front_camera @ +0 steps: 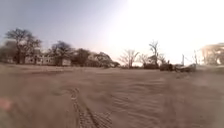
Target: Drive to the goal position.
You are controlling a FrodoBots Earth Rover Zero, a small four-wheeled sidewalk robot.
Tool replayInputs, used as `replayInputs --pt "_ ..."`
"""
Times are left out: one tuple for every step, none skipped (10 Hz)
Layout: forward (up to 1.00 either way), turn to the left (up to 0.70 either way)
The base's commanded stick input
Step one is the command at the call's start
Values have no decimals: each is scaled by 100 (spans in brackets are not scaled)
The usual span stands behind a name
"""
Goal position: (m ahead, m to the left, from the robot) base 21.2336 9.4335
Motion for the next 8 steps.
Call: replayInputs --pt "70 3" --pt "70 18" --pt "70 33" --pt "70 35" --pt "70 35" --pt "70 0" --pt "70 0" --pt "70 0"
